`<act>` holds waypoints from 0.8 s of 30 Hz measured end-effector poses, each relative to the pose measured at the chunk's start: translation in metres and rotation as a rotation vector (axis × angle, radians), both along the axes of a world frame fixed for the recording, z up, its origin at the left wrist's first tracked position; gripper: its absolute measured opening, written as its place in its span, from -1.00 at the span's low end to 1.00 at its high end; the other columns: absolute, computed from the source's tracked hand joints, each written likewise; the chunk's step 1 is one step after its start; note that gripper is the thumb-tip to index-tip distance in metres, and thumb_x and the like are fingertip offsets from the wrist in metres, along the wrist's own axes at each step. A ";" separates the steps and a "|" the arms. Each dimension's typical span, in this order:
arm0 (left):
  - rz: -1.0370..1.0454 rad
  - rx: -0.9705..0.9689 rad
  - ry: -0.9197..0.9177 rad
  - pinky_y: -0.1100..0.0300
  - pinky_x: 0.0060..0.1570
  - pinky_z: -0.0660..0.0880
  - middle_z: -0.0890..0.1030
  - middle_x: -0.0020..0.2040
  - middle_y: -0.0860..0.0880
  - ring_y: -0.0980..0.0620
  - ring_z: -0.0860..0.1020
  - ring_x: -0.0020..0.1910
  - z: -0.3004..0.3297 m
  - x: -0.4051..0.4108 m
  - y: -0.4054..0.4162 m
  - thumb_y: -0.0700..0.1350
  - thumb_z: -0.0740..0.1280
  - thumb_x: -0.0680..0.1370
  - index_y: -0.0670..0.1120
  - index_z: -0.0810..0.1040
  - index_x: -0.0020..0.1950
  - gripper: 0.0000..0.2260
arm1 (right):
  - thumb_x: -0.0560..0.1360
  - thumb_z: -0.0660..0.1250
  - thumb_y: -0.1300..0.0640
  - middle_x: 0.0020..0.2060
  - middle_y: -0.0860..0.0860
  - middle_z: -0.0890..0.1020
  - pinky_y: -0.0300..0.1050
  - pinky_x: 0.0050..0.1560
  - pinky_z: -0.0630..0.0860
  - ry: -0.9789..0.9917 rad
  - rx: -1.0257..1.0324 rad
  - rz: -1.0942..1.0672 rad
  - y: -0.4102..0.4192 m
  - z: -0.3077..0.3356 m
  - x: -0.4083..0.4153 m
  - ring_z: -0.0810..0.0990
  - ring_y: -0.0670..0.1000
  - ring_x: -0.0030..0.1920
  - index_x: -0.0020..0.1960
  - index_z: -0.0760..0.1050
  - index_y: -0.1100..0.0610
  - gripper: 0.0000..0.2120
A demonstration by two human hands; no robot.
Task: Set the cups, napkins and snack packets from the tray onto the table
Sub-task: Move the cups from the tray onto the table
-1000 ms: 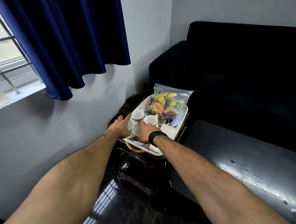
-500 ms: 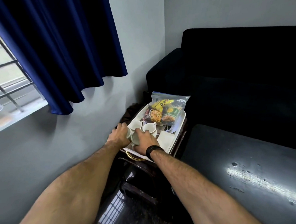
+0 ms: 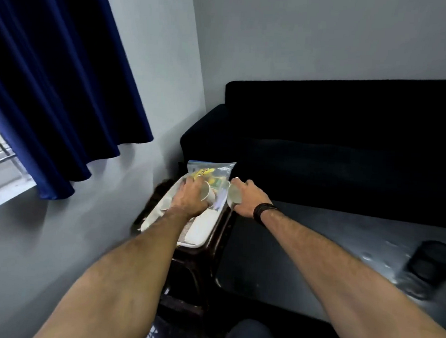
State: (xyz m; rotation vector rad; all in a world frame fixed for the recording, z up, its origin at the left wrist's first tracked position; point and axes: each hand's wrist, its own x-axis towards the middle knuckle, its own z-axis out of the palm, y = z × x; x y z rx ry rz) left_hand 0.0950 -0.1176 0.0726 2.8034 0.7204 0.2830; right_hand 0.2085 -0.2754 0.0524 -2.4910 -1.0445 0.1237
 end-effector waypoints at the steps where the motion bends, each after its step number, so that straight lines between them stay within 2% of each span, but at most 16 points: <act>1: -0.023 0.013 0.013 -0.10 0.32 0.38 0.40 0.33 -0.21 -0.28 0.41 0.33 -0.002 0.008 -0.016 -0.02 0.43 0.43 -0.10 0.31 0.46 -0.37 | 0.40 0.41 -0.01 0.21 0.15 0.43 0.09 0.08 0.56 0.003 -0.009 -0.028 -0.021 -0.002 0.005 0.56 0.25 0.14 0.44 0.21 -0.07 -0.32; 8: -0.234 -0.059 0.099 -0.14 0.23 0.45 0.39 0.27 -0.19 -0.26 0.43 0.29 -0.044 0.062 -0.125 -0.01 0.40 0.46 -0.12 0.31 0.42 -0.41 | 0.41 0.39 -0.02 0.19 0.10 0.41 0.12 0.08 0.56 0.100 -0.070 -0.248 -0.156 -0.037 0.029 0.57 0.23 0.10 0.36 0.28 -0.06 -0.43; 13: -0.325 -0.117 0.201 -0.12 0.17 0.47 0.38 0.29 -0.14 -0.19 0.41 0.28 -0.091 0.090 -0.185 0.01 0.40 0.46 -0.08 0.32 0.40 -0.44 | 0.39 0.38 -0.06 0.22 0.09 0.42 0.02 0.01 0.46 0.183 -0.177 -0.359 -0.220 -0.078 0.044 0.56 0.24 0.13 0.36 0.27 -0.09 -0.42; 15: -0.348 -0.129 0.243 -0.11 0.18 0.48 0.39 0.29 -0.14 -0.18 0.41 0.28 -0.109 0.100 -0.201 -0.01 0.40 0.46 -0.08 0.32 0.40 -0.45 | 0.38 0.39 -0.07 0.22 0.08 0.43 0.01 0.00 0.42 0.209 -0.217 -0.375 -0.235 -0.096 0.050 0.55 0.23 0.14 0.36 0.26 -0.10 -0.40; 19: -0.357 -0.161 0.292 -0.08 0.18 0.50 0.41 0.30 -0.14 -0.17 0.43 0.27 -0.142 0.119 -0.223 -0.04 0.39 0.47 -0.11 0.30 0.38 -0.47 | 0.38 0.42 -0.07 0.24 0.08 0.45 0.03 0.11 0.49 0.256 -0.234 -0.382 -0.248 -0.126 0.062 0.56 0.21 0.15 0.37 0.23 -0.08 -0.37; 24: -0.342 -0.227 0.299 0.00 0.18 0.49 0.45 0.32 -0.13 -0.13 0.45 0.28 -0.172 0.140 -0.238 -0.02 0.40 0.48 -0.17 0.33 0.36 -0.47 | 0.35 0.45 -0.03 0.24 0.10 0.50 0.02 0.06 0.52 0.310 -0.174 -0.417 -0.253 -0.155 0.079 0.59 0.21 0.11 0.34 0.19 0.06 -0.32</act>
